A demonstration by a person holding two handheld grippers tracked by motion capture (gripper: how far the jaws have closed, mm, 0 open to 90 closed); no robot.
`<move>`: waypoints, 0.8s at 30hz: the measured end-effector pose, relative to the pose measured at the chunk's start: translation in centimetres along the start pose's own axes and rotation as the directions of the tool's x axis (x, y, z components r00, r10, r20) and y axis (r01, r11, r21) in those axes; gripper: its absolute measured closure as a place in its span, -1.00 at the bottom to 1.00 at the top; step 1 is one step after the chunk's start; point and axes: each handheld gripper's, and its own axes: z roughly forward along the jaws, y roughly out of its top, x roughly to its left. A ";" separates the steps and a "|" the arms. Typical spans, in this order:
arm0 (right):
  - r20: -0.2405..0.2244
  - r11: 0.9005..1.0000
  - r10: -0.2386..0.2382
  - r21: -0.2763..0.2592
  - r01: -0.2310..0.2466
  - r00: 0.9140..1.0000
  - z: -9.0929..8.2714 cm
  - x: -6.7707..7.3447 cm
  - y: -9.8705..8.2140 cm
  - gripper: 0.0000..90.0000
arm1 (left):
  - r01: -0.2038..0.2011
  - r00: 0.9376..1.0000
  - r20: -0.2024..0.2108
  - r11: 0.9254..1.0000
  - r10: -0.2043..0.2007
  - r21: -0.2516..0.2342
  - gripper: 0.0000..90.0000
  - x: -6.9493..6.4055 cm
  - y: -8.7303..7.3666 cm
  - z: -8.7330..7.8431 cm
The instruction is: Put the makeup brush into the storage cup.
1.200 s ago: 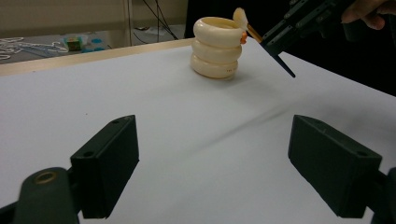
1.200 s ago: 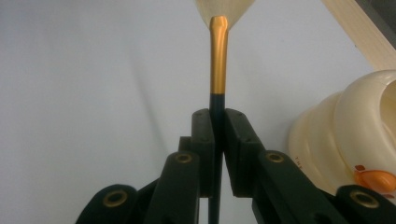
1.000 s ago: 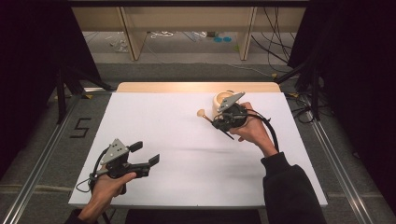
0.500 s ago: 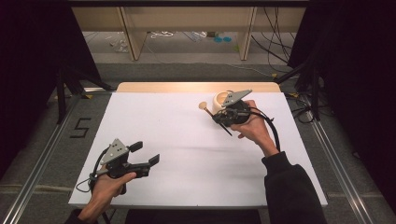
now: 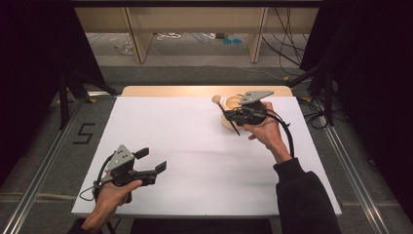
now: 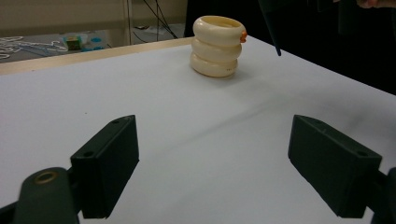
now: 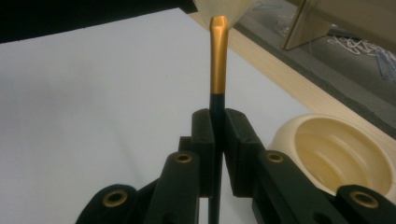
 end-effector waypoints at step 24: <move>0.065 0.978 0.094 -0.191 -0.080 0.993 0.1 -2.1 0.8 0.84 | 0.001 1.000 0.001 1.000 -0.001 0.002 -0.65 0.0 0.0 0.0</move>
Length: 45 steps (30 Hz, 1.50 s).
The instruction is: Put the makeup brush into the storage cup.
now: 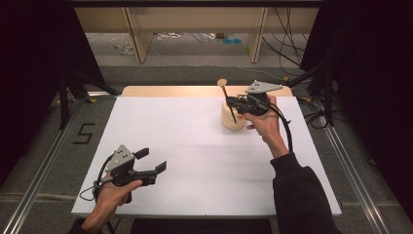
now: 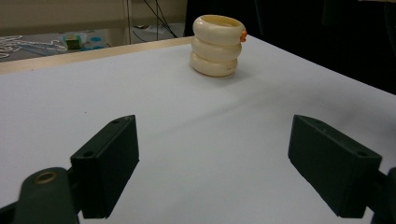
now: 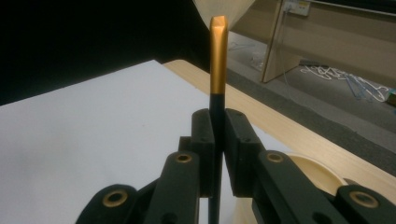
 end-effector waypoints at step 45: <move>0.119 0.984 0.103 -0.158 -0.083 0.988 0.5 -4.2 0.3 0.84 | 0.002 1.000 0.002 1.000 -0.002 0.003 -0.65 0.0 0.0 0.0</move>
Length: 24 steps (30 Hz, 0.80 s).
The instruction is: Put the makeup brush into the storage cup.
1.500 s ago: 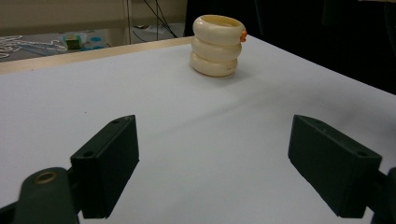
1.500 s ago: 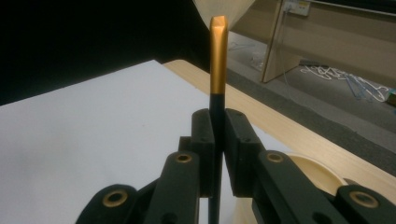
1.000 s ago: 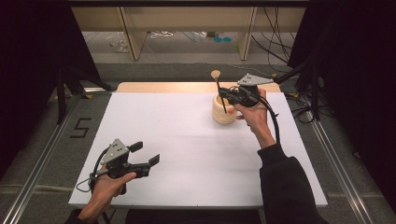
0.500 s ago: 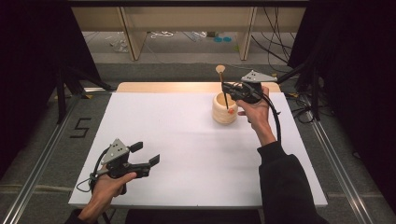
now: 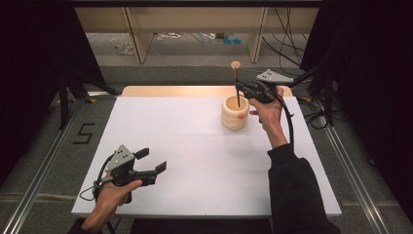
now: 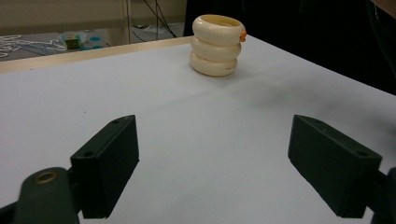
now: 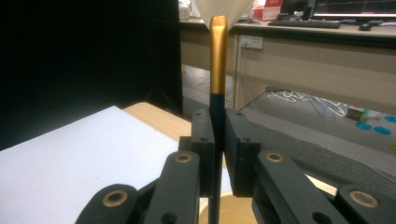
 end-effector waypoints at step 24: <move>0.048 1.000 0.010 -0.007 -0.010 0.999 1.5 -1.3 -1.4 0.84 | -0.001 1.000 0.001 1.000 0.001 0.003 -0.65 0.0 0.0 0.1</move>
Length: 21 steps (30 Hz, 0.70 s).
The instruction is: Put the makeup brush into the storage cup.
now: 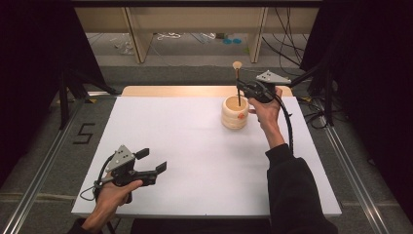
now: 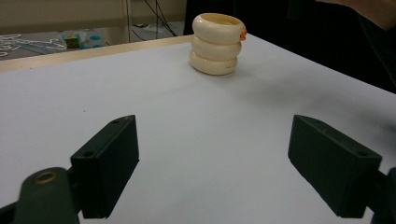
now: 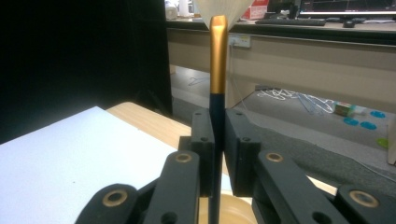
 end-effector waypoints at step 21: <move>0.006 0.999 -0.018 0.028 0.018 1.000 0.8 0.0 -1.1 0.84 | 0.000 1.000 0.001 1.000 0.000 -0.002 -0.65 0.0 0.0 0.0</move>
